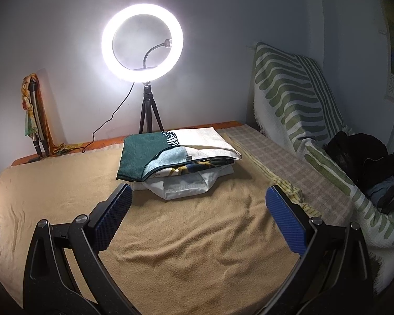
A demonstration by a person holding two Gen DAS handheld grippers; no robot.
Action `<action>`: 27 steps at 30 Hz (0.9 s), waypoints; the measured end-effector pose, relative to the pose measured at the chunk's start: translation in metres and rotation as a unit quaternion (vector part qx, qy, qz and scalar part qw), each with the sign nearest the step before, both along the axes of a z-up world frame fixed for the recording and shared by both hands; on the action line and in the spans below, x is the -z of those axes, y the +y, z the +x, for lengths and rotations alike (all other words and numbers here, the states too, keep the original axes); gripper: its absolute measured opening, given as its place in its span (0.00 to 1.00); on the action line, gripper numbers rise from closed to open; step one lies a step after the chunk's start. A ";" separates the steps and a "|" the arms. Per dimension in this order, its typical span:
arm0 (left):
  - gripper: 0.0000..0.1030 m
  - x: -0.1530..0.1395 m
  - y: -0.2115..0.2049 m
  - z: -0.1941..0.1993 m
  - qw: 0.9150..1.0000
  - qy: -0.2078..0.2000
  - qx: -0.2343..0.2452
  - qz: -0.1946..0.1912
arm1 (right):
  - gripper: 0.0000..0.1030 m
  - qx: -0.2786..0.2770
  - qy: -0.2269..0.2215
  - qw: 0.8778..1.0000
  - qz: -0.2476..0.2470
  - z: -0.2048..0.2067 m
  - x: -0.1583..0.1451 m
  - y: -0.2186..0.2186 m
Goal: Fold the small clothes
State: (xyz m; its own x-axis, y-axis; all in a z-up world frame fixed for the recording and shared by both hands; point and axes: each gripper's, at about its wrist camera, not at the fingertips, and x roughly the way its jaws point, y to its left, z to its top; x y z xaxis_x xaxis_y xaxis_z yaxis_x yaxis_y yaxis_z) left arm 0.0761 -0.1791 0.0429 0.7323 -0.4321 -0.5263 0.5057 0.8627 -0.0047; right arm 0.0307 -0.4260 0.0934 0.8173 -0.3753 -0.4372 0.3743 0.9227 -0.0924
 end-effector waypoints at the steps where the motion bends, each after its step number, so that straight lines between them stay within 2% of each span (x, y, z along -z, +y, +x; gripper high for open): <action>1: 0.99 0.000 0.000 0.000 1.000 0.001 0.000 0.001 | 1.00 -0.001 0.001 1.000 0.000 0.000 0.001 0.000; 27: 0.99 -0.003 0.004 -0.002 1.000 -0.001 -0.005 -0.002 | 1.00 -0.018 0.014 1.000 0.009 0.008 0.005 -0.002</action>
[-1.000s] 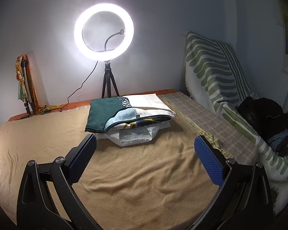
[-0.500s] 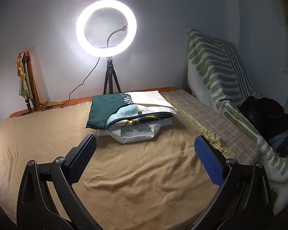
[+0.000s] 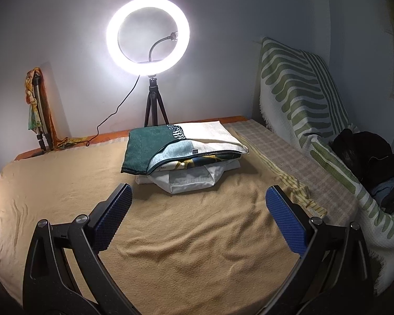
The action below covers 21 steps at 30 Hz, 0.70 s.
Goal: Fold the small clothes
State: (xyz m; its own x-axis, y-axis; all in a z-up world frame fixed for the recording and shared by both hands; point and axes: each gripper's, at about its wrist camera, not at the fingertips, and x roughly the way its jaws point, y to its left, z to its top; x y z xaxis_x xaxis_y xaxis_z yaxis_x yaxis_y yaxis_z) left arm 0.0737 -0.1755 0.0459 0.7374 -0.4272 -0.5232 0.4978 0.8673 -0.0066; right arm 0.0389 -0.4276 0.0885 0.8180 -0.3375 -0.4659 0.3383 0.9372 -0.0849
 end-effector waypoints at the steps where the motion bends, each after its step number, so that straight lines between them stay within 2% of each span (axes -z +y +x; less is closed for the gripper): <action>1: 0.99 0.000 0.000 0.000 1.000 0.000 0.000 0.000 | 1.00 -0.001 0.000 1.000 0.000 0.001 0.000 0.000; 21: 0.99 -0.006 0.002 -0.004 1.000 -0.020 -0.007 0.009 | 1.00 -0.002 0.002 1.000 -0.001 0.000 0.001 0.003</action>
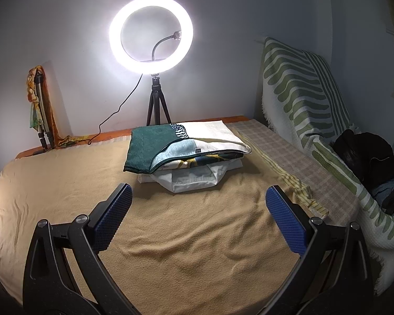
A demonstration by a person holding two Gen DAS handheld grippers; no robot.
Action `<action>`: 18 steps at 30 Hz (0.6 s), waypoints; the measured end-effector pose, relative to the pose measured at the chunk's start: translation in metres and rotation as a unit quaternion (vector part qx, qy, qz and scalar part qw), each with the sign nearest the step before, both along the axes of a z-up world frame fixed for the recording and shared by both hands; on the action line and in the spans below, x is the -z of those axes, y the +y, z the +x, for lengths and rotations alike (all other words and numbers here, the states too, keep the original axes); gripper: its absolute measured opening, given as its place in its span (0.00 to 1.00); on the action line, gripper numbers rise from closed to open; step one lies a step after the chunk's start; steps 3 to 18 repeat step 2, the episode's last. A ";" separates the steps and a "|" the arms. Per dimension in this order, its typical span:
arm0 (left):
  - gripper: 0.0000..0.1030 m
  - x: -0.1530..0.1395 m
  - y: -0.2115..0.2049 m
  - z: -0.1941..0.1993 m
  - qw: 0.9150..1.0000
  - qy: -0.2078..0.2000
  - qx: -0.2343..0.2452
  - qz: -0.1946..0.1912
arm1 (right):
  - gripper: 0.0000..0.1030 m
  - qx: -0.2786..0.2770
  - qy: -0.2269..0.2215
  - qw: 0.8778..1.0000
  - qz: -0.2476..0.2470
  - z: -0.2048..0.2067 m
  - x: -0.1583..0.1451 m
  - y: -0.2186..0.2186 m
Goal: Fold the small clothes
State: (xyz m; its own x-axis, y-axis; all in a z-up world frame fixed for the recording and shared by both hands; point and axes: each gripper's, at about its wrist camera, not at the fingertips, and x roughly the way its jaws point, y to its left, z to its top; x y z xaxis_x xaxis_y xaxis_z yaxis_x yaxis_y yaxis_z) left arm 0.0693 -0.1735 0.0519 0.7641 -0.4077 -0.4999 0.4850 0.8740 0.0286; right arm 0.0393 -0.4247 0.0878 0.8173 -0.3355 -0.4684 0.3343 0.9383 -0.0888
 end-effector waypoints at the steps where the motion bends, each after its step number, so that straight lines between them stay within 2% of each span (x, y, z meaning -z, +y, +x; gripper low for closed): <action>1: 0.99 0.000 0.000 0.001 1.000 0.002 0.001 -0.001 | 1.00 0.000 0.000 1.000 0.000 0.000 0.000 0.000; 18: 0.99 0.000 0.000 0.001 1.000 0.003 0.000 -0.002 | 1.00 0.000 0.000 1.000 0.000 0.000 0.000 0.000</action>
